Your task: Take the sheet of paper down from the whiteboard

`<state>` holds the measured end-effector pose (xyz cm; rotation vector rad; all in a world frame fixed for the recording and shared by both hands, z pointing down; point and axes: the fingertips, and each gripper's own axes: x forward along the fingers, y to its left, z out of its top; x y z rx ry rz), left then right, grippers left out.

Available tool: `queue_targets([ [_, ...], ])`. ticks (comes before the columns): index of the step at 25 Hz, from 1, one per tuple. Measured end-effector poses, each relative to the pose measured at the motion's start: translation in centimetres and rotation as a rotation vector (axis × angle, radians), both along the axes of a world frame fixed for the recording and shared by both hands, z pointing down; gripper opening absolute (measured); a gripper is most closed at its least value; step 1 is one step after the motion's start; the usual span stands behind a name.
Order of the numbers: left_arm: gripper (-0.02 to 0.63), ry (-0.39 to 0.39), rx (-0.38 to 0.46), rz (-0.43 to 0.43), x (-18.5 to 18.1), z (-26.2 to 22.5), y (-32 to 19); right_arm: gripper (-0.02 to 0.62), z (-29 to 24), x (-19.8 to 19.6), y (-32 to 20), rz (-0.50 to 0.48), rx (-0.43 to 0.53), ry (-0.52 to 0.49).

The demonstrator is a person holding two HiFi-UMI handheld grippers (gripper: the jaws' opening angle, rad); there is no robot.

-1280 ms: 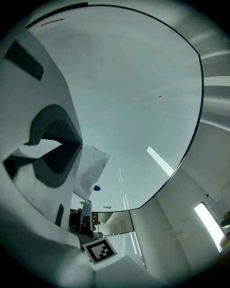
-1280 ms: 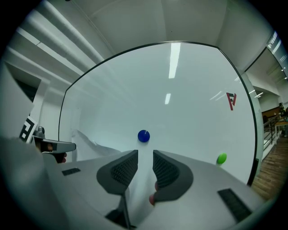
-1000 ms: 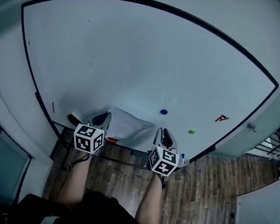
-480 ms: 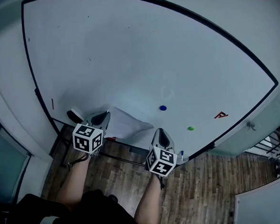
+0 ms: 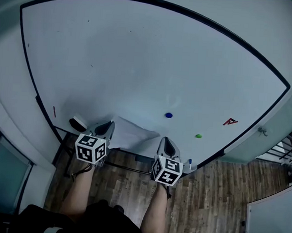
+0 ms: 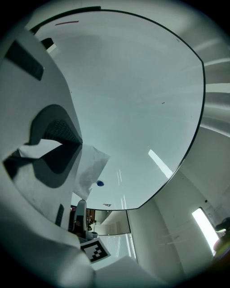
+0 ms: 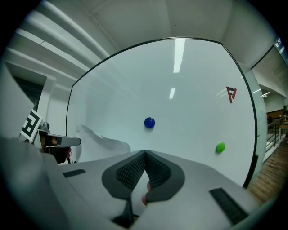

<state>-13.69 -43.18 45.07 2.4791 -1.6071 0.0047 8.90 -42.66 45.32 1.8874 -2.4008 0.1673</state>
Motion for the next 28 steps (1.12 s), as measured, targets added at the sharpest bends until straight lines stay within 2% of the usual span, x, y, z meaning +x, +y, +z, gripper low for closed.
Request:
queue_targets([
  [8,0.021,0.005,0.005,-0.001,0.0,-0.4,-0.6,0.025,-0.9,-0.6,-0.6,-0.034,0.009,-0.036],
  [28,0.021,0.04,0.042,-0.009,-0.5,-2.5,-2.8,0.025,-1.8,-1.7,-3.1,-0.071,0.014,0.012],
])
